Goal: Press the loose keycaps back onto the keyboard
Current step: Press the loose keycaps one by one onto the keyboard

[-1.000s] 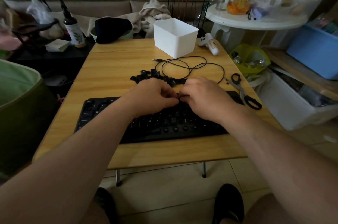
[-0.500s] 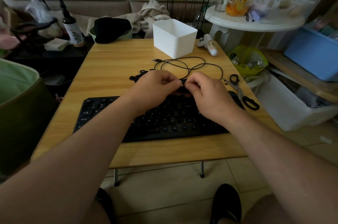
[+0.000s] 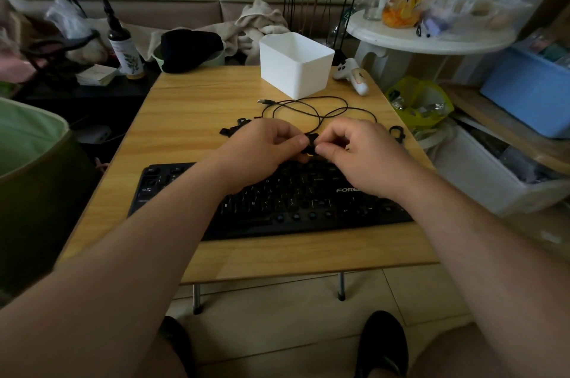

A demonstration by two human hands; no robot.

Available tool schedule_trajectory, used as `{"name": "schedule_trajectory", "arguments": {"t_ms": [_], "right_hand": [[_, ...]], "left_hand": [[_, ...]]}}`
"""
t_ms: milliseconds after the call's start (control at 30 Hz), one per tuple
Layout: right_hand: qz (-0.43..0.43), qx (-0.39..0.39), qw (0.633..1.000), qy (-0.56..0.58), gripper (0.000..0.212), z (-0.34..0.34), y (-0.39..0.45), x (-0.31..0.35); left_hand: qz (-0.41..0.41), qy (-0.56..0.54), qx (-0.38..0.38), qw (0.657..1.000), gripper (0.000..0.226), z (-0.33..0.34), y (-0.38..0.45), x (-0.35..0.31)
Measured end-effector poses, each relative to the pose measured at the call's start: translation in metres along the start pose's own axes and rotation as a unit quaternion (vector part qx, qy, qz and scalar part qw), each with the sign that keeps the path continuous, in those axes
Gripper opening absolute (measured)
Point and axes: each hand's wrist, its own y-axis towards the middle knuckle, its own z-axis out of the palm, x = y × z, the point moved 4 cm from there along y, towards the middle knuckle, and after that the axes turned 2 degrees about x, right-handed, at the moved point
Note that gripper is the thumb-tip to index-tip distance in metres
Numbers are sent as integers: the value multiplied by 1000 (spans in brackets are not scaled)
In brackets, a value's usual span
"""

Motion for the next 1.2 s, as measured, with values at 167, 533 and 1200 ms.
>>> {"name": "schedule_trajectory", "arguments": {"t_ms": [167,533,1200], "right_hand": [[6,31,999,-38,15,-12,3,-2],[2,112,973,-202,17,0,15,2],[129,136,980,-73,12,17,29,-14]], "left_hand": [[73,174,-32,982,9,2,-3,-7],[107,284,-45,952,25,13,4,1],[-12,283,-34,959,15,17,19,18]]}}
